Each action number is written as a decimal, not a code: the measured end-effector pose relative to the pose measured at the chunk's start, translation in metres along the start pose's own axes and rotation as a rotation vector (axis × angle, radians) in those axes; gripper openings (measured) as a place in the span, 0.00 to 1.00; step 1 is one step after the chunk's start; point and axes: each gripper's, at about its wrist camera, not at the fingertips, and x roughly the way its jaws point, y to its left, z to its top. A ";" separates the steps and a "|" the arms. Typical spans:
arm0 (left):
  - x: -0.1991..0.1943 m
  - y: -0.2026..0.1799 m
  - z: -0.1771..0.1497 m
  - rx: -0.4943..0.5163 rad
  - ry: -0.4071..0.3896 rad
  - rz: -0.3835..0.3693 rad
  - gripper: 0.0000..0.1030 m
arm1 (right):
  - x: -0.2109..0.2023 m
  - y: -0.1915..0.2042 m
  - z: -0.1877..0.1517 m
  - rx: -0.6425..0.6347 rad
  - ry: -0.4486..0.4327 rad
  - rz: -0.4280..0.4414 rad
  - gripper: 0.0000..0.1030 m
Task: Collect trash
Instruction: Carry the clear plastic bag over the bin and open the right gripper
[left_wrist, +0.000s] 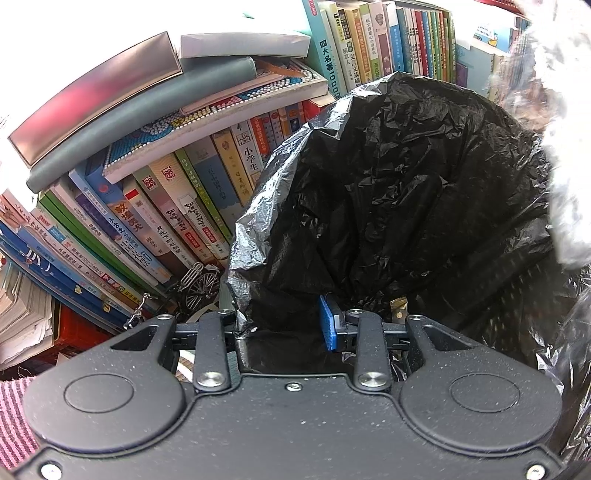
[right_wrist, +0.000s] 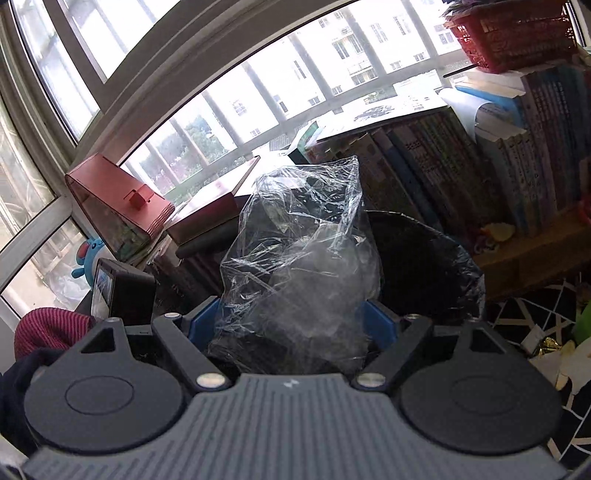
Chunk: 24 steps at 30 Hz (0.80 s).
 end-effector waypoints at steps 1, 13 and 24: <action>0.000 0.000 0.000 -0.001 0.001 0.000 0.30 | 0.002 0.003 -0.001 -0.008 0.005 0.007 0.82; 0.000 0.001 0.001 -0.006 0.001 -0.004 0.30 | 0.018 0.009 -0.012 -0.050 0.054 -0.051 0.89; 0.000 0.000 0.001 -0.008 0.003 -0.001 0.30 | 0.019 0.004 -0.015 -0.042 0.060 -0.081 0.94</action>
